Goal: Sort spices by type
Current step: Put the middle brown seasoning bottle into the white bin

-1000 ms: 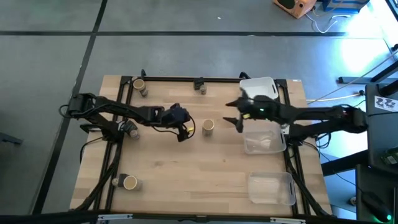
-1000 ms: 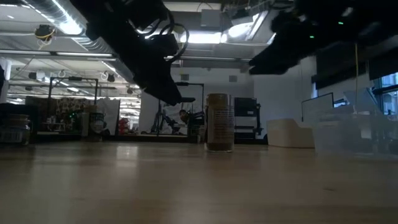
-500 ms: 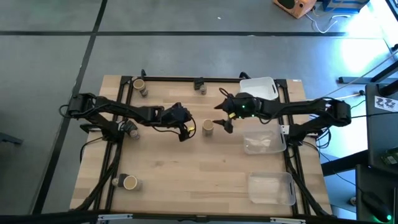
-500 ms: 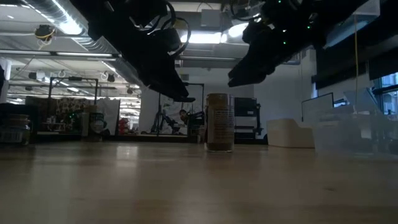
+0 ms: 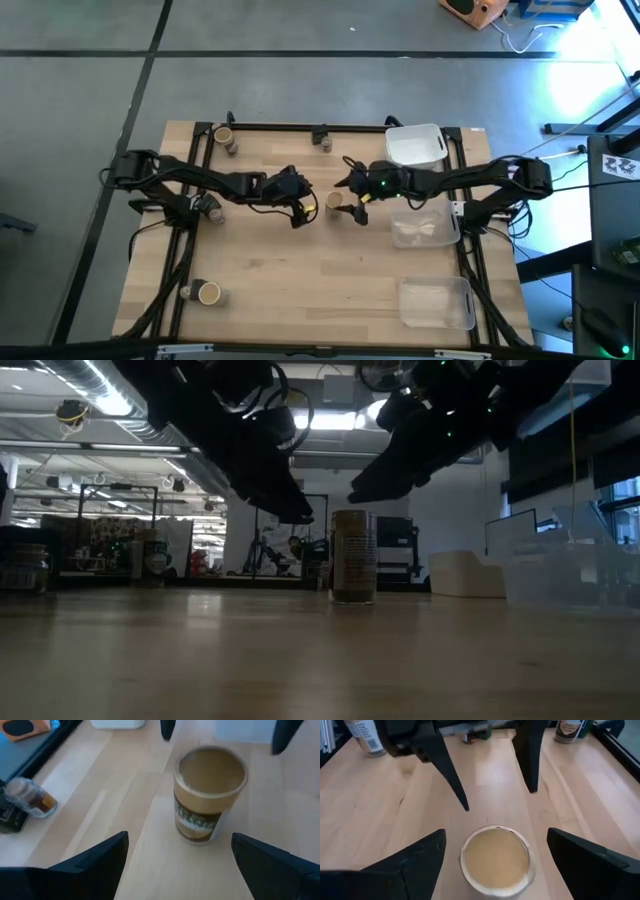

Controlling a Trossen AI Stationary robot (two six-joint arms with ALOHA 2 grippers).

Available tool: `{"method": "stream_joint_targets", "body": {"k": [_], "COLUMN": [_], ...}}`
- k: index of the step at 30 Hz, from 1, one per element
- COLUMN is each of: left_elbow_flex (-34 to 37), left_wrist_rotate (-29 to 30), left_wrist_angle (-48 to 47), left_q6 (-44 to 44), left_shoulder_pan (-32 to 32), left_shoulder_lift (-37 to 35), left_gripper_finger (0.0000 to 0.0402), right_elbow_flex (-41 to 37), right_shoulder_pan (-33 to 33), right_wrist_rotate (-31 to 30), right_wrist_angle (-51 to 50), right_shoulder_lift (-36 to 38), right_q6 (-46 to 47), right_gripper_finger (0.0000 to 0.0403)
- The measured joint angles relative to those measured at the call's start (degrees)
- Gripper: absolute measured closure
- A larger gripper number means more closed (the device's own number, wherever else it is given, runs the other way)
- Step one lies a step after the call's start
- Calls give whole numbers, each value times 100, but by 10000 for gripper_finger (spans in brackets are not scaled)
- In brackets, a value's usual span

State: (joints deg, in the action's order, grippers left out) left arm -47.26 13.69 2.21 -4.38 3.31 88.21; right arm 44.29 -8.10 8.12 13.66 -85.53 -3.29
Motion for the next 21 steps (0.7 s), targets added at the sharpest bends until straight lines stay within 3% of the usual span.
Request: {"method": "stream_joint_targets", "body": {"k": [21], "left_elbow_flex": [2], "left_wrist_rotate": [0], "left_wrist_angle": [606], "left_q6": [144], "left_shoulder_pan": [7], "left_shoulder_lift": [554], "left_gripper_finger": [66], "right_elbow_flex": [-2], "right_shoulder_pan": [61], "right_wrist_rotate": [-147], "right_wrist_angle": [341], "right_shoulder_lift": [-698], "right_q6": [15], "right_gripper_finger": [56]}}
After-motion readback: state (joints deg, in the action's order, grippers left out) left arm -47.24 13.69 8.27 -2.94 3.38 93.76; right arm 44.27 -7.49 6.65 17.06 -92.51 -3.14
